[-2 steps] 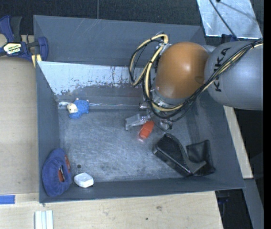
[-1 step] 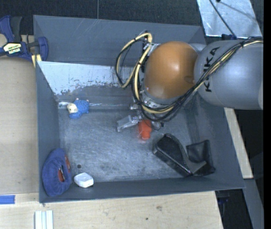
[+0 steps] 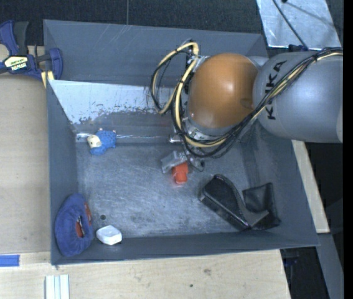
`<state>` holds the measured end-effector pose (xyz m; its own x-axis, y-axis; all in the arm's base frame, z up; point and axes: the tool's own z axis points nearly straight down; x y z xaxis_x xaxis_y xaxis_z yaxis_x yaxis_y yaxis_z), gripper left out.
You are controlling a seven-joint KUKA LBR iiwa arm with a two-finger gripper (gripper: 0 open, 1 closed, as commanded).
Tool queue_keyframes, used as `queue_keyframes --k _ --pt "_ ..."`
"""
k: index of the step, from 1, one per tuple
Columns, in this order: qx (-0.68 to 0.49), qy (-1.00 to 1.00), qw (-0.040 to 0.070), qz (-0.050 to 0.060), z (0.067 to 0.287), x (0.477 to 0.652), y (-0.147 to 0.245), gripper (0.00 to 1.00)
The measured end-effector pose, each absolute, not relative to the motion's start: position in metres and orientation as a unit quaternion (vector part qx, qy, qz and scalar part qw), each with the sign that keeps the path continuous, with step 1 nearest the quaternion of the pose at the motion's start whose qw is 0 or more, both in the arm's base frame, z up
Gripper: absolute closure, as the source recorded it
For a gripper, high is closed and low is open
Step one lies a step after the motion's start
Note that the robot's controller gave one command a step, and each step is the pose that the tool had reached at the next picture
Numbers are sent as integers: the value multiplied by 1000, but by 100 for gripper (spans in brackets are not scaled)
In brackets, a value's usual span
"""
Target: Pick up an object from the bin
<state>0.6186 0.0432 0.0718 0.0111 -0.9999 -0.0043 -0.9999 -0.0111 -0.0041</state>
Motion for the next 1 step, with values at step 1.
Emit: queue_keyframes --k 1 --pt "-710 704 5 -3 178 621 43 100"
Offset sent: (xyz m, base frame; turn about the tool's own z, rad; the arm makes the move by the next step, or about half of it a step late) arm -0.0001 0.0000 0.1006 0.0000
